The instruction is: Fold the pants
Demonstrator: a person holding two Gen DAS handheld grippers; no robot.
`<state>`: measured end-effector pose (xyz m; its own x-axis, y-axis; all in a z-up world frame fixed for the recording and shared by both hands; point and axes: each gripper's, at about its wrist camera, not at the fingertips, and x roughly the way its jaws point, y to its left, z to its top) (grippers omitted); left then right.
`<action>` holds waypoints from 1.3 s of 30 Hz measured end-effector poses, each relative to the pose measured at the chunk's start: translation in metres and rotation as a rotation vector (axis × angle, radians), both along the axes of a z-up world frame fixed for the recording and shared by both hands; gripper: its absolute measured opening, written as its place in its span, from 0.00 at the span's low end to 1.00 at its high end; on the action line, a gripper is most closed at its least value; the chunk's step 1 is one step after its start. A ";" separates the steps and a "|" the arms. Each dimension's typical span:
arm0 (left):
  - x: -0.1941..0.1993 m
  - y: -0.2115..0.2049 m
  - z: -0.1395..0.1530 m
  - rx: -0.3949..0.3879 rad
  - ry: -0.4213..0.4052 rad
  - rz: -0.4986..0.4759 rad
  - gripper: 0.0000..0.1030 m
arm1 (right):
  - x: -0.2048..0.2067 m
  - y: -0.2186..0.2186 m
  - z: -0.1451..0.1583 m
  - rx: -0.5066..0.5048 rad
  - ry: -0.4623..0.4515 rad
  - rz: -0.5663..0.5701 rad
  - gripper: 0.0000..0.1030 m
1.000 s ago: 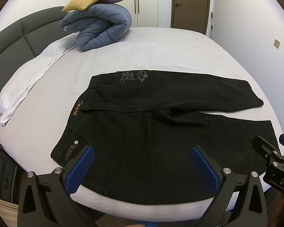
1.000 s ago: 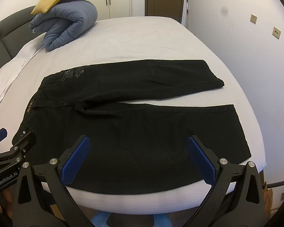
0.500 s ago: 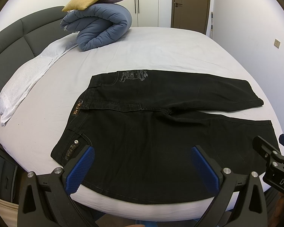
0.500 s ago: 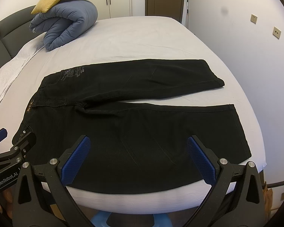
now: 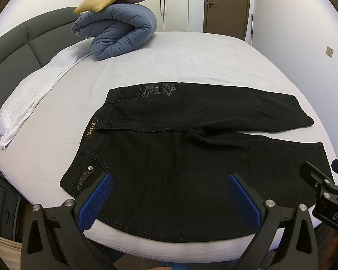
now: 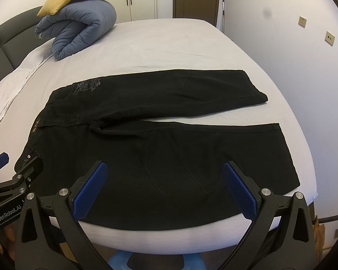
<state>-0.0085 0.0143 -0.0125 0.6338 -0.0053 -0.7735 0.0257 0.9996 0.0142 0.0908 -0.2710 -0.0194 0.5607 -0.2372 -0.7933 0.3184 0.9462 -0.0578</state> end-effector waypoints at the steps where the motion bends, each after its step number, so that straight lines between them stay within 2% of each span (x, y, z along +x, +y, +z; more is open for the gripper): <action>1: 0.001 -0.001 0.000 0.001 0.000 0.000 1.00 | 0.000 0.000 0.000 0.000 0.000 0.000 1.00; 19: -0.002 0.001 -0.002 0.000 0.005 -0.004 1.00 | 0.003 0.005 -0.004 0.003 0.006 0.015 1.00; 26: 0.010 0.002 -0.004 0.003 0.018 -0.003 1.00 | 0.016 -0.001 -0.005 0.010 0.015 0.051 1.00; 29: 0.022 0.008 -0.004 -0.043 0.032 -0.036 1.00 | 0.028 -0.003 -0.004 0.031 0.010 0.108 1.00; 34: 0.055 0.016 -0.005 -0.046 0.026 -0.079 1.00 | 0.068 -0.008 0.004 0.085 -0.022 0.262 1.00; 37: 0.082 0.026 -0.003 0.027 0.020 -0.039 1.00 | 0.100 -0.011 0.011 0.096 -0.046 0.382 1.00; 39: 0.115 0.037 -0.003 0.022 0.075 -0.036 1.00 | 0.125 -0.012 0.013 0.076 -0.056 0.452 0.99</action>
<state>0.1068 0.0515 -0.0160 0.5736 -0.0092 -0.8191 0.0631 0.9975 0.0329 0.2159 -0.2825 -0.0062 0.6368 0.0984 -0.7647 -0.1266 0.9917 0.0221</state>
